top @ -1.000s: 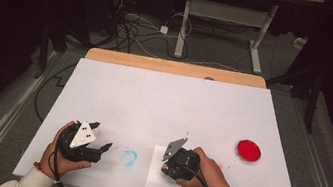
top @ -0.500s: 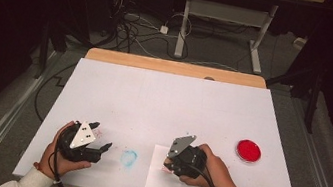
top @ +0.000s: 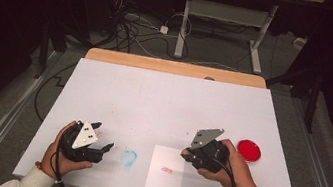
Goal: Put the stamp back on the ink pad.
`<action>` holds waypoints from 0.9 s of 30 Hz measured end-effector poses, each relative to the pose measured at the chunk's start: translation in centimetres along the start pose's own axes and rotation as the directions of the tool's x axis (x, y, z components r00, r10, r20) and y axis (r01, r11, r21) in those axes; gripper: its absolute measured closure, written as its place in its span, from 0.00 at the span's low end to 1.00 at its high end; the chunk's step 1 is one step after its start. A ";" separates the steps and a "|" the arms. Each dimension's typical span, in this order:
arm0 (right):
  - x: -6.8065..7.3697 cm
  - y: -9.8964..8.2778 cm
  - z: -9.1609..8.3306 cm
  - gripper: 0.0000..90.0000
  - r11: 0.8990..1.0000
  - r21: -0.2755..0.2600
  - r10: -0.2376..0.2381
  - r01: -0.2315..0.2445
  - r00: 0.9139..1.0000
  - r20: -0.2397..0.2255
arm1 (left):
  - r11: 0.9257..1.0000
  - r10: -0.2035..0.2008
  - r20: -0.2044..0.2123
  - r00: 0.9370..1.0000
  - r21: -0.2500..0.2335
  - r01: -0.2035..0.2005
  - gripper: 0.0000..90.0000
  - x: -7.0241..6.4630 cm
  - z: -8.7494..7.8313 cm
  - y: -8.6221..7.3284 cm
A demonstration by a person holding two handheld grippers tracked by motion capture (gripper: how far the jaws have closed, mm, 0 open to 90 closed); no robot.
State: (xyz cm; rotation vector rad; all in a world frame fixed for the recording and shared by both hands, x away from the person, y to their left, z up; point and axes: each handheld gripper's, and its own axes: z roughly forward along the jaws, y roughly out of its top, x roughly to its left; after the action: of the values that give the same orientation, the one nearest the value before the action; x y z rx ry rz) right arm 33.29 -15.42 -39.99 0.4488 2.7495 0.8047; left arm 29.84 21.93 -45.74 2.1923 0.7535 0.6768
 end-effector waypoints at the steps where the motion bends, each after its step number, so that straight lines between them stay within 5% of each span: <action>1: -0.1 -0.1 -0.2 0.84 1.000 -0.002 0.003 -0.003 1.000 0.001 | 1.000 0.002 -0.001 1.000 0.001 -0.002 0.25 0.0 0.0 0.0; 14: -3.4 -2.8 -2.7 0.83 0.995 -0.005 0.100 -0.100 0.990 0.099 | 1.000 -0.001 -0.004 1.000 -0.004 0.001 0.25 0.1 -0.1 0.0; 27: -7.3 -7.2 -3.6 0.84 0.967 0.054 0.231 -0.249 0.946 0.229 | 1.000 -0.001 -0.003 1.000 0.001 0.001 0.25 0.1 -0.1 0.1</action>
State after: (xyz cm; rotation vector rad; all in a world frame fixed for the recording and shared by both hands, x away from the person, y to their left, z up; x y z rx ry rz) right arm 37.31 -25.54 -39.98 0.8507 2.5578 0.6497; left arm 29.83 21.97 -45.63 2.1924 0.7561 0.6796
